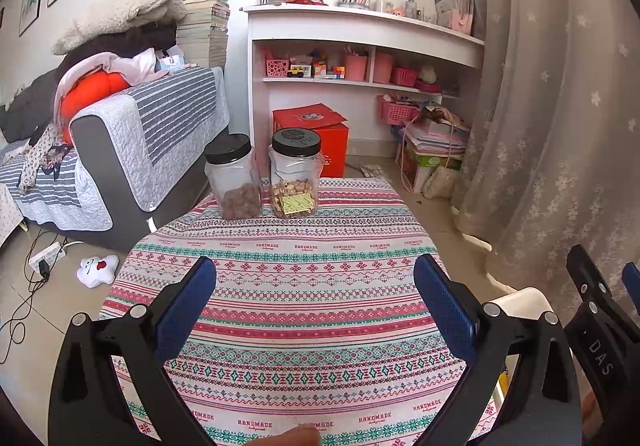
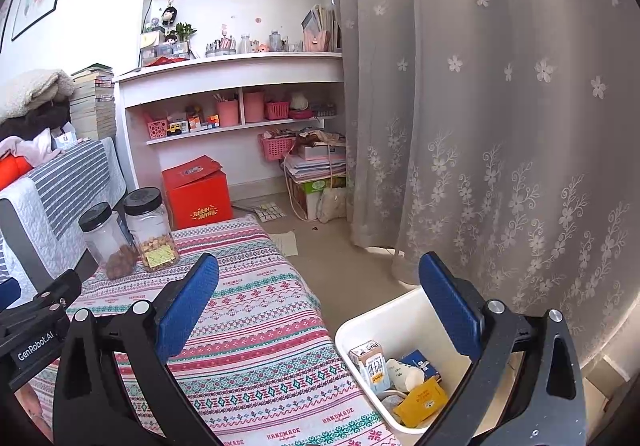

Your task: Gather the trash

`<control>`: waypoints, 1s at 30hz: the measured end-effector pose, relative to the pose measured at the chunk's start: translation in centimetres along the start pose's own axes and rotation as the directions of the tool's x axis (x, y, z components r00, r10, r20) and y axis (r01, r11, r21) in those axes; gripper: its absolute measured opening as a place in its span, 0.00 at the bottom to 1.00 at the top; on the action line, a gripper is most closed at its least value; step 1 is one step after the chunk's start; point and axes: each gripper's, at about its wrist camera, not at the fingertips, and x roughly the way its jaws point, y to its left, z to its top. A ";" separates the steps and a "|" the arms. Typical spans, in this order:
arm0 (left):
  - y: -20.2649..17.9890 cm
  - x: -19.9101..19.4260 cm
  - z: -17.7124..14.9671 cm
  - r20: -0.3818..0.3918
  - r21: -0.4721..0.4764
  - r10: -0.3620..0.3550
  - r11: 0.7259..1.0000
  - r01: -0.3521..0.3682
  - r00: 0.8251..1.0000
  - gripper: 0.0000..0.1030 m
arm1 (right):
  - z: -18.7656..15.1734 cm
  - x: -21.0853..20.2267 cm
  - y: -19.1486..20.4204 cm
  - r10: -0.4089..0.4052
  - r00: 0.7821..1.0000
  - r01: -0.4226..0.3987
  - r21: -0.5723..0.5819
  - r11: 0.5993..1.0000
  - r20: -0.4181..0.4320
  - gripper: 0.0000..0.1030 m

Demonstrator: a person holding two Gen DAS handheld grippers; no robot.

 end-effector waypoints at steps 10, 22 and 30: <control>-0.5 0.1 0.1 -0.002 0.003 -0.019 1.000 0.019 1.000 0.93 | -0.3 0.2 -0.4 -0.016 1.000 0.016 0.004 1.000 -0.004 0.93; -0.6 0.3 0.0 0.002 0.004 -0.032 0.999 0.032 1.000 0.93 | -0.3 0.2 -0.3 -0.017 1.000 0.017 0.006 1.000 -0.006 0.93; -0.5 0.2 0.0 0.000 -0.008 -0.037 0.999 0.037 0.999 0.93 | -0.3 0.2 -0.3 -0.017 1.000 0.017 0.005 1.000 -0.007 0.93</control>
